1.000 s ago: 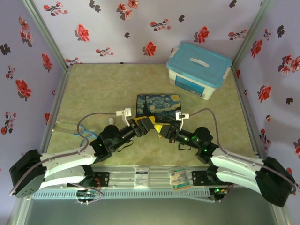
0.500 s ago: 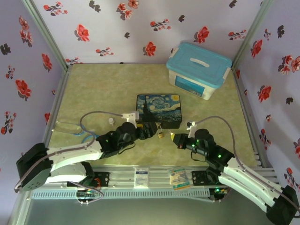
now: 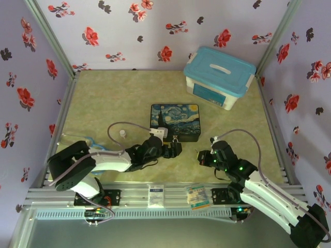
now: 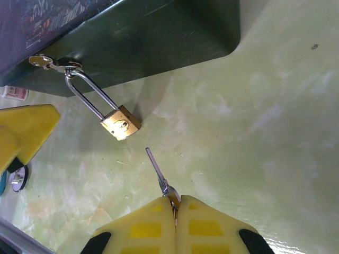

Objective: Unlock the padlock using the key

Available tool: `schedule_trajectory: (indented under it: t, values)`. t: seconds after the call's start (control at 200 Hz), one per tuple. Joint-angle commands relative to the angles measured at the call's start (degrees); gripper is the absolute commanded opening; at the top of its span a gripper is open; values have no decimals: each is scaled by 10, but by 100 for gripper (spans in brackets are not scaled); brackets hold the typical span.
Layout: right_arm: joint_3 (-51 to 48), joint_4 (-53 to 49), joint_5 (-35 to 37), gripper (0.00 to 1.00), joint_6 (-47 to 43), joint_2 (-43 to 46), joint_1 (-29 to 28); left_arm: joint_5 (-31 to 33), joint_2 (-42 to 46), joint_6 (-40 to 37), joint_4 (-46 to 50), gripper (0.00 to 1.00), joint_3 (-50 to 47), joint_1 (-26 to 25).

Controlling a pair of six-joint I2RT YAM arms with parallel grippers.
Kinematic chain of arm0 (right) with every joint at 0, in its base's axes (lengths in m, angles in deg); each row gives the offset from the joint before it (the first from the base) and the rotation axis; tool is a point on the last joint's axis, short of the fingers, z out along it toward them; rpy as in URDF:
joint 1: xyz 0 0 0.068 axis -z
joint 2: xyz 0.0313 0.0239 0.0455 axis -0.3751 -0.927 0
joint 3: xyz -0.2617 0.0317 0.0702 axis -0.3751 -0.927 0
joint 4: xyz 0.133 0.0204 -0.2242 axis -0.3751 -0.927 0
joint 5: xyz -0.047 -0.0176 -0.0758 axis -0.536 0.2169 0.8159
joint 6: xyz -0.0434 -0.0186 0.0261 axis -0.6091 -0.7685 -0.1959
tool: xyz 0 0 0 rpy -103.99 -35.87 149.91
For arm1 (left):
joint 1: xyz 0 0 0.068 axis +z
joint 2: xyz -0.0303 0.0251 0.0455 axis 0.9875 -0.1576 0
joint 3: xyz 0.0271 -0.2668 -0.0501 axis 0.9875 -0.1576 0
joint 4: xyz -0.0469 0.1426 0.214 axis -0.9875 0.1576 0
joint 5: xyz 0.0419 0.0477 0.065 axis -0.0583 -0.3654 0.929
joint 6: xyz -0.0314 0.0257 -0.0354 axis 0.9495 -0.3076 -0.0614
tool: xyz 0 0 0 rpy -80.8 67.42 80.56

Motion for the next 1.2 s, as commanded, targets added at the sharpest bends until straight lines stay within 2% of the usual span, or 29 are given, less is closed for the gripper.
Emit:
schedule_trajectory:
  t: [0.0,0.045,0.37,0.595,0.795,1.025,1.19]
  values:
    - [4,-4,-1,0,-9,-3,6,-17,-33,-12,-69,84,4,18]
    - [1,0,-5,0,-8,-4,6,-20,-50,-10,-81,83,6,21]
    - [-6,25,-14,0,-1,-19,6,-10,-154,8,-201,60,10,20]
    - [-15,36,-12,0,5,-22,6,45,-163,4,-116,54,44,-9]
    - [-21,46,-12,0,8,-26,6,85,-194,74,-120,47,33,-16]
    - [-25,55,-12,0,14,-33,6,113,-197,88,-128,36,33,-35]
    - [-37,78,-19,0,26,-38,6,127,-184,94,-120,34,27,-44]
